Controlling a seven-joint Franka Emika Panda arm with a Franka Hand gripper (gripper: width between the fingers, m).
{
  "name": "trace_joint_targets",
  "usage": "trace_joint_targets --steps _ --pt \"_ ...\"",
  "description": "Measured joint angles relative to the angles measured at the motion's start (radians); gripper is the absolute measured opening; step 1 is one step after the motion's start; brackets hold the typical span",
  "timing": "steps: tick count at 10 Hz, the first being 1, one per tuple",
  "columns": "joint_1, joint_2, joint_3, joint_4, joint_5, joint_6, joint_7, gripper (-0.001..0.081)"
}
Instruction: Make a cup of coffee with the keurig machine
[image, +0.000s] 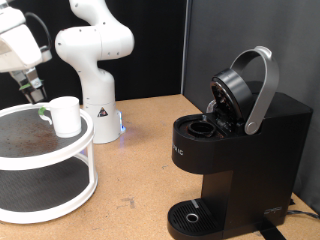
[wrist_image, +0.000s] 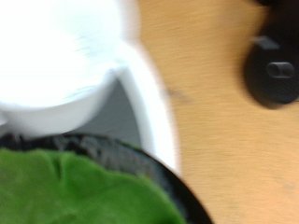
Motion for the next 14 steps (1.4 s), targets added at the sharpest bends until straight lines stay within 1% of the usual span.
trace_joint_targets --steps 1,2,3,4,5,6,8,9,10,11,12,13,14 --pt "0.011 0.003 0.015 0.008 0.05 0.036 0.071 0.0472" --pt "0.014 0.01 0.046 0.009 0.057 0.078 0.141 0.0472" --pt "0.009 0.033 0.072 0.012 0.057 0.102 0.19 0.0472" --pt "0.009 0.032 0.068 0.011 0.057 0.098 0.175 0.0472" --pt "0.017 0.032 0.059 0.012 0.114 0.091 0.184 0.0472" --pt "0.033 0.033 0.054 0.017 0.206 0.09 0.212 0.0472" --pt "0.082 0.05 0.054 0.047 0.372 0.087 0.325 0.0472" --pt "0.107 0.07 0.051 0.074 0.426 0.049 0.367 0.0472" --pt "0.131 0.093 0.052 0.104 0.456 0.026 0.394 0.0472" --pt "0.146 0.111 0.066 0.123 0.46 0.042 0.414 0.0472" --pt "0.147 0.13 0.085 0.132 0.46 0.065 0.427 0.0472" --pt "0.146 0.129 0.082 0.131 0.46 0.06 0.426 0.0472" --pt "0.152 0.13 0.075 0.133 0.5 0.028 0.429 0.0472"
